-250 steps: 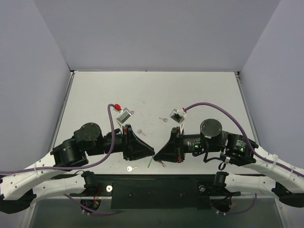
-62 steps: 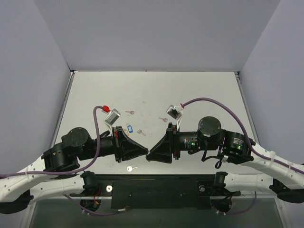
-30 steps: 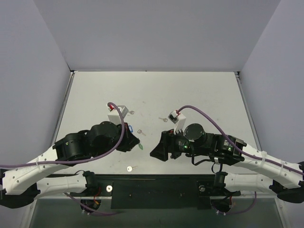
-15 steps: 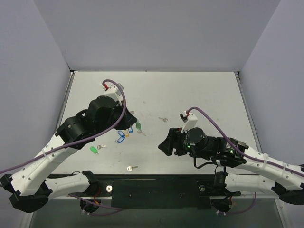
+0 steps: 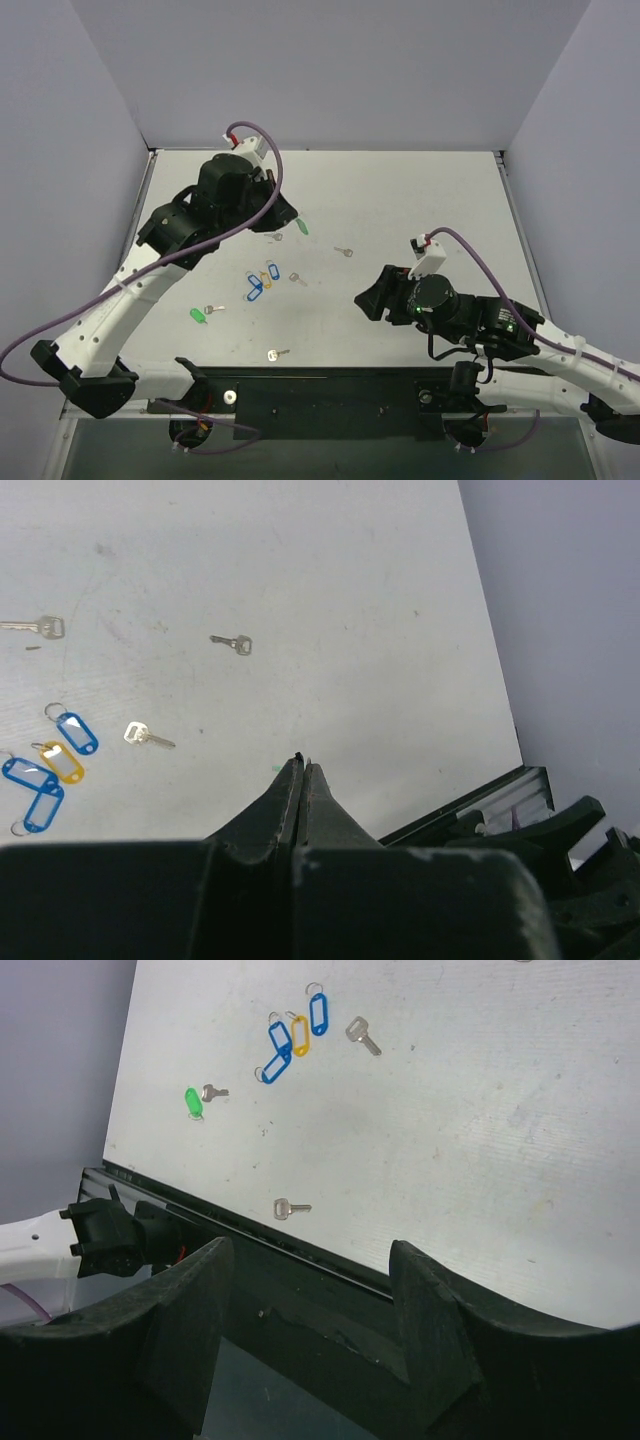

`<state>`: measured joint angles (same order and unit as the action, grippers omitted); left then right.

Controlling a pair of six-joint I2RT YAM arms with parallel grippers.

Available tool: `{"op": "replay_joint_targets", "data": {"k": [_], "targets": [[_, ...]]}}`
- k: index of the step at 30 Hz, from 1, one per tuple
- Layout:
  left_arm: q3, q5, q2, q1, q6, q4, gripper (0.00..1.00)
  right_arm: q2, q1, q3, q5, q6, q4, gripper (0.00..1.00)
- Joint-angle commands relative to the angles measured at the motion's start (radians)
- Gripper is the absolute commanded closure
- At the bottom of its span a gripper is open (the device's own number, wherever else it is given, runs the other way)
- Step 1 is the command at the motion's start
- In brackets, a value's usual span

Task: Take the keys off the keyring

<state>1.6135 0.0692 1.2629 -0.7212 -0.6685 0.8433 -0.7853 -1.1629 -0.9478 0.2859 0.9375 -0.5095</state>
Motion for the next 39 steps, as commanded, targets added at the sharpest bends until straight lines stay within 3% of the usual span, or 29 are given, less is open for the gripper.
{"op": "replay_joint_targets", "data": {"k": [1,2,3,4,5,10,16,21,24,28,32,36,39], "targets": [[0.062,-0.040,0.075,0.068,0.046,-0.058,0.97,0.026,0.012,0.021,0.048,0.029,-0.027,0.41],[0.077,-0.049,0.111,0.094,0.053,-0.056,0.74,0.029,0.014,0.023,0.048,0.032,-0.026,0.41],[0.086,-0.069,0.128,0.106,0.056,-0.044,0.65,0.032,0.012,0.023,0.047,0.034,-0.027,0.41],[0.110,-0.069,0.165,0.132,0.056,-0.033,0.29,0.037,0.012,0.023,0.048,0.034,-0.030,0.41],[0.121,-0.097,0.182,0.146,0.056,-0.006,0.24,0.038,0.014,0.023,0.048,0.034,-0.034,0.41],[0.157,-0.141,0.234,0.184,0.064,0.008,0.20,0.060,0.017,0.027,0.059,0.034,-0.053,0.41],[0.071,-0.111,0.161,0.192,0.107,0.002,0.17,0.061,0.026,0.026,0.073,0.020,-0.050,0.39],[-0.131,-0.086,0.040,0.201,0.147,-0.033,0.17,0.055,0.029,-0.017,0.131,-0.011,-0.040,0.17],[-0.251,-0.077,-0.075,0.203,0.165,-0.056,0.17,0.080,0.029,0.003,0.296,0.012,-0.034,0.00],[-0.467,-0.077,-0.190,0.204,0.181,-0.055,0.17,0.159,0.034,0.110,0.491,0.072,-0.035,0.00],[-0.616,-0.046,-0.324,0.204,0.196,-0.055,0.17,0.216,0.052,0.178,0.590,0.092,-0.018,0.00],[-0.708,-0.010,-0.439,0.203,0.192,-0.052,0.16,0.181,0.095,0.178,0.593,0.026,-0.038,0.00],[-0.724,-0.011,-0.516,0.203,0.191,-0.079,0.16,0.153,0.138,0.169,0.462,-0.093,0.005,0.00]]}}
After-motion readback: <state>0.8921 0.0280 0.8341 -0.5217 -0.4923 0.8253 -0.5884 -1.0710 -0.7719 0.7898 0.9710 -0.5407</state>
